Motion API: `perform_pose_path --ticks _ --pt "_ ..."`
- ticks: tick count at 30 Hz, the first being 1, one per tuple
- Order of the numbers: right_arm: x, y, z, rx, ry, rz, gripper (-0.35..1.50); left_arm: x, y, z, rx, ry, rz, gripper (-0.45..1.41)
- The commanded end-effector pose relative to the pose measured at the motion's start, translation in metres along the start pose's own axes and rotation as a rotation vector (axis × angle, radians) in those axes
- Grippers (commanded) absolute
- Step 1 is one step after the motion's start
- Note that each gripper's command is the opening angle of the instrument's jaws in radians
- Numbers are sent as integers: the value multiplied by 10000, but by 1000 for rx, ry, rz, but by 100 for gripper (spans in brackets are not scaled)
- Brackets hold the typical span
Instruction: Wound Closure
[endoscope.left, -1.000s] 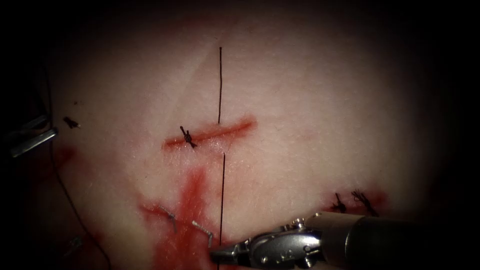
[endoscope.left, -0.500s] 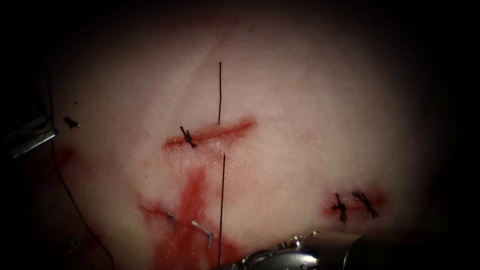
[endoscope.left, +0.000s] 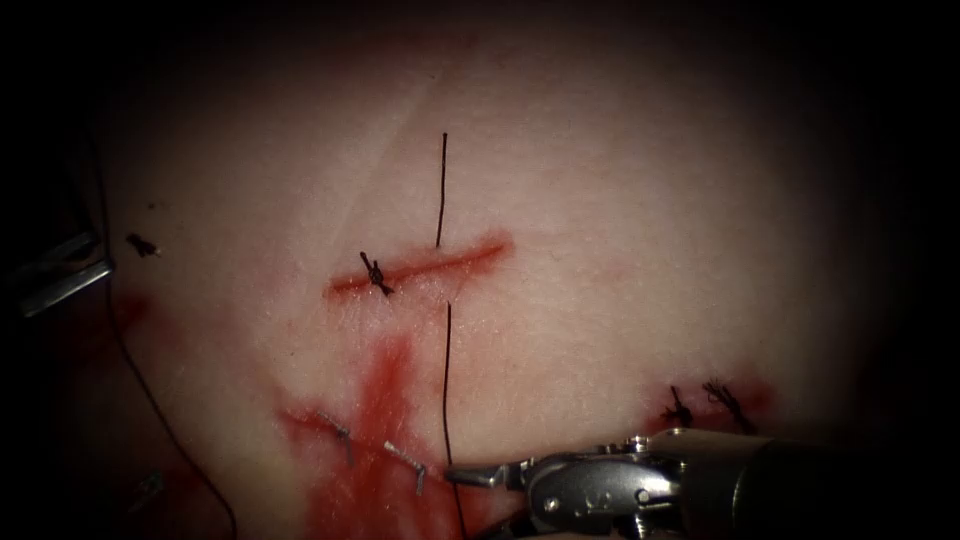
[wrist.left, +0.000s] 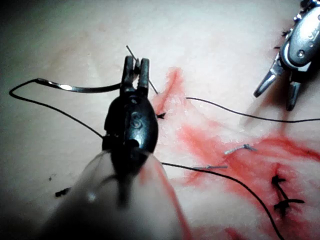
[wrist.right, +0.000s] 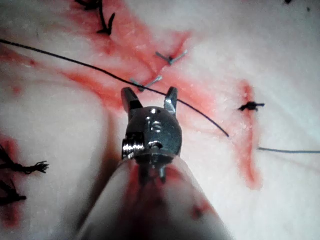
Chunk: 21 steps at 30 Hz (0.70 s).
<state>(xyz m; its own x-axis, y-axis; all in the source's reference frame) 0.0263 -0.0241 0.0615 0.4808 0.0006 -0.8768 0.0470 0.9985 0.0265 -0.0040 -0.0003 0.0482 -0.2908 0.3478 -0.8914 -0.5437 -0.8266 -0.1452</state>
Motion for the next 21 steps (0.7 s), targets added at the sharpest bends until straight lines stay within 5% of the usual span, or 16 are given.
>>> perform_pose_path --ticks 1,4,5,7,9,16,21 --pt "-5 18 -7 -43 -35 -42 131 -4 0 7 -2 2 0 -45" --pt "-6 38 -24 -85 -79 -48 126 -4 0 8 -2 2 0 -45" --pt "-6 67 -40 -170 -80 14 101 -4 0 9 -1 2 0 -45" --pt "-7 90 -40 -221 -87 76 93 -5 2 11 -4 0 2 -45" --pt "-13 116 -10 -189 -41 409 113 -6 4 13 -5 -1 4 -45" --pt "-48 158 59 -283 29 755 119 -7 3 12 -9 -2 5 -45" --pt "-83 187 80 -344 154 943 126 -7 3 11 -10 -2 5 -45"
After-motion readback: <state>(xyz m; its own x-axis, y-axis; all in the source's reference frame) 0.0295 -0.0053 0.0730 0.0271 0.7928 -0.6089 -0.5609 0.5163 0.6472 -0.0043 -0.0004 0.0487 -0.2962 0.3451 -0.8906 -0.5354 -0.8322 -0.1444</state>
